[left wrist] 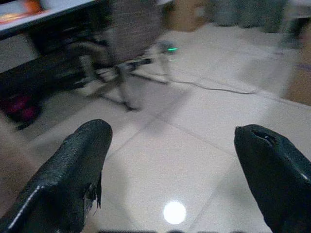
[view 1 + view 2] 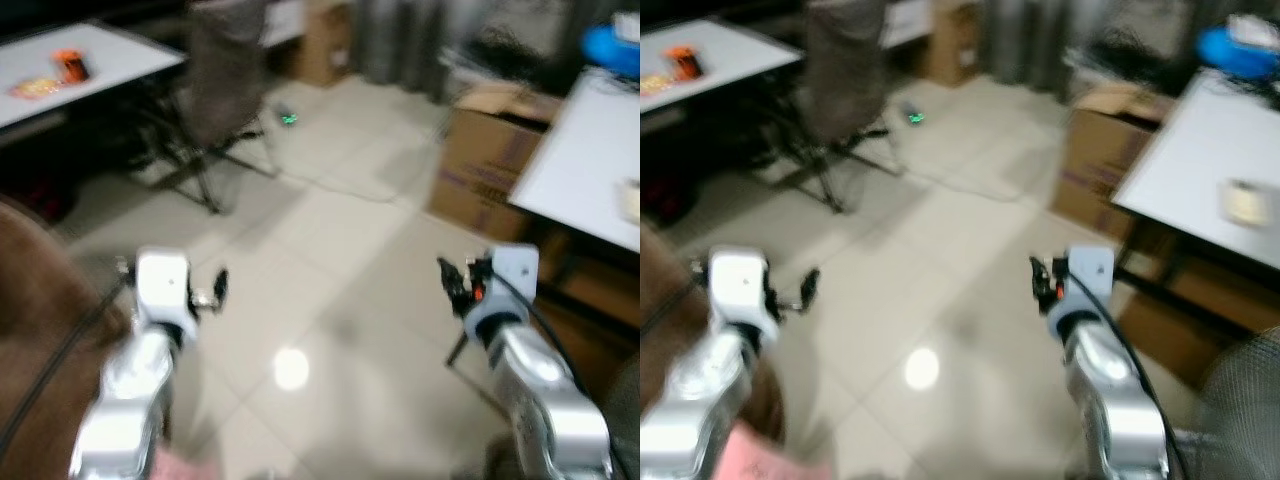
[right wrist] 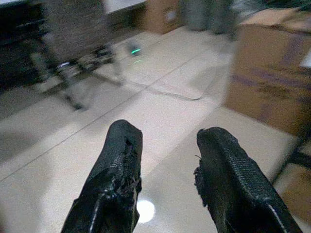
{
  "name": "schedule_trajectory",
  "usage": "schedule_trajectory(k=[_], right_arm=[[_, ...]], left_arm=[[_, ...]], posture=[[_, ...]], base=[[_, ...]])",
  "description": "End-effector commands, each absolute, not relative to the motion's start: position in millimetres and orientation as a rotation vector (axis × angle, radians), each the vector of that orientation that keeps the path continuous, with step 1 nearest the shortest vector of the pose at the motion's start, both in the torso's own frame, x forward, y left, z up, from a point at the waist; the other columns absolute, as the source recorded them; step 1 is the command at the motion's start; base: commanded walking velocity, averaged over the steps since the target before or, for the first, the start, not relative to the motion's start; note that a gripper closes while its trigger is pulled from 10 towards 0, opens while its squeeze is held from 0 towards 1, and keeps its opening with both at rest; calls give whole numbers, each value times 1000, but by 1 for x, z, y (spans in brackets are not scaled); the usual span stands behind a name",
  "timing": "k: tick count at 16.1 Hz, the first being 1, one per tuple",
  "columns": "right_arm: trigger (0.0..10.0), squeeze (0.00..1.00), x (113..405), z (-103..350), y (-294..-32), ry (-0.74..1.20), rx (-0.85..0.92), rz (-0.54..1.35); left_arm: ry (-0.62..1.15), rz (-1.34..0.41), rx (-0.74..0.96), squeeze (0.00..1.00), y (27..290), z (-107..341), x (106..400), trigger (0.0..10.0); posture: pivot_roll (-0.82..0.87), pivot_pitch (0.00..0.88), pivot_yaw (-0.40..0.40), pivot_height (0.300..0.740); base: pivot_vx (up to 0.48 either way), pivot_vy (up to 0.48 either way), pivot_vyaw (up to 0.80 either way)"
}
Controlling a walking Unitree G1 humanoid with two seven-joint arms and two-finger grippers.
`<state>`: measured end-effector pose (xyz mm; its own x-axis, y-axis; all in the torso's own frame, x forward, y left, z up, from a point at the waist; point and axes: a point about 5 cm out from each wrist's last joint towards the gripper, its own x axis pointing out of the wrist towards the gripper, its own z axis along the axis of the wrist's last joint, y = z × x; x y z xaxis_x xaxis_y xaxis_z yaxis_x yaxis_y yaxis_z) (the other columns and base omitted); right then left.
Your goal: Move the pillow to the sofa from floor
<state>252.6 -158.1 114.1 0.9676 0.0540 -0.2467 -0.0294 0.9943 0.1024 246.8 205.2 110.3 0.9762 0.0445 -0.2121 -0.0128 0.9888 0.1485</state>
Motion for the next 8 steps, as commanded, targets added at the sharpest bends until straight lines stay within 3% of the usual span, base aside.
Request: schedule_trajectory(k=[1, 8], right_arm=[[10000, 0, 252, 112, -156, 255, 103, 34], [10000, 0, 261, 110, -143, 266, 104, 60]], left_arm=[[210, 18, 144, 0, 205, 113, 246, 10000], [190, 20, 154, 0, 206, 112, 236, 10000]], posture=[[-111, 0, 28, 740], [-79, 0, -32, 740]], base=[[0, 0, 800], [0, 0, 800]])
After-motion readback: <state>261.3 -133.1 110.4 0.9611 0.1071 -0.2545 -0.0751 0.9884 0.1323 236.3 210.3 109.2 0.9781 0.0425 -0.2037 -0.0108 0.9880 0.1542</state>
